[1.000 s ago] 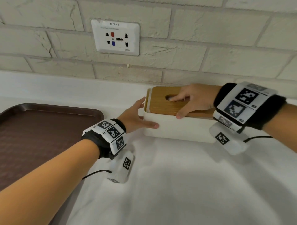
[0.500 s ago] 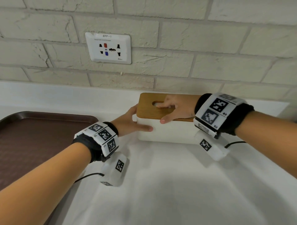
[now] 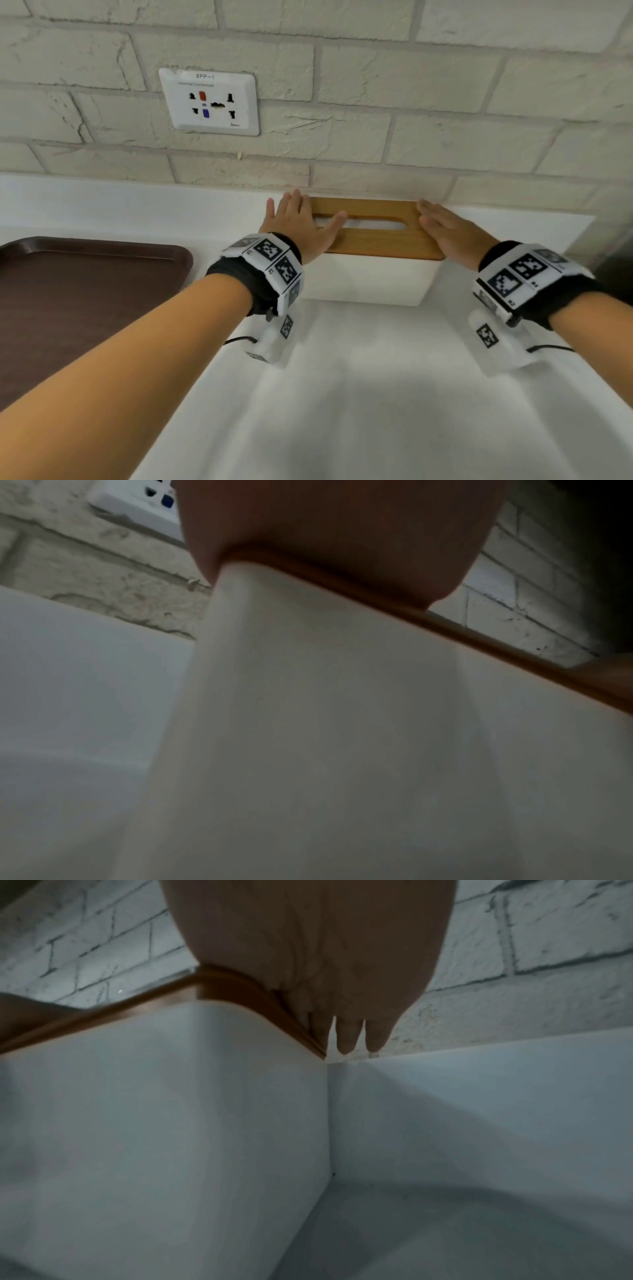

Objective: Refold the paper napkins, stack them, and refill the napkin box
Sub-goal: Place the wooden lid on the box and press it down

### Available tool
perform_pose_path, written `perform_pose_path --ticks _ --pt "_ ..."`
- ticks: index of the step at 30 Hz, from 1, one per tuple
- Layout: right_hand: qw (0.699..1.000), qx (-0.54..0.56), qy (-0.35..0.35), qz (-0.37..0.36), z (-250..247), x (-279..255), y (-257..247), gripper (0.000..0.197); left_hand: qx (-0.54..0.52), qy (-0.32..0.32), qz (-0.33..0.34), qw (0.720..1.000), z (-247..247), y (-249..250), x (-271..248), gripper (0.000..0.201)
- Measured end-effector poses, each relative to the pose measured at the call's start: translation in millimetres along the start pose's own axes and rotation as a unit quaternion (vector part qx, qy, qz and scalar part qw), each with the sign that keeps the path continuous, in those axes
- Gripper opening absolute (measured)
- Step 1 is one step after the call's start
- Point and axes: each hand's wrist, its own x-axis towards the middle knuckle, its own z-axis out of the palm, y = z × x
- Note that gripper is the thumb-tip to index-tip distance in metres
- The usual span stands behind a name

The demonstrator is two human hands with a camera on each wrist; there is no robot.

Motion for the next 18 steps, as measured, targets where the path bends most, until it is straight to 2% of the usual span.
perform_pose_path --ticks 4,13,15,18 --pt "0.998 0.065 0.024 -0.010 7.6 4.9 8.4 0.046 0.037 0.007 -0.008 0.999 5.1 0.9 0.8 0.090" --pt "0.986 0.163 0.043 -0.010 19.4 8.6 15.9 0.044 0.010 0.029 -0.026 0.999 6.6 5.7 -3.1 0.087" --pt "0.983 0.179 0.043 -0.010 20.5 7.8 14.9 0.045 -0.014 0.041 -0.025 0.999 5.5 5.7 -4.3 0.079" --pt "0.980 0.192 0.042 -0.010 21.9 5.8 14.1 0.045 -0.062 0.043 -0.046 0.996 -5.4 9.5 -6.3 0.055"
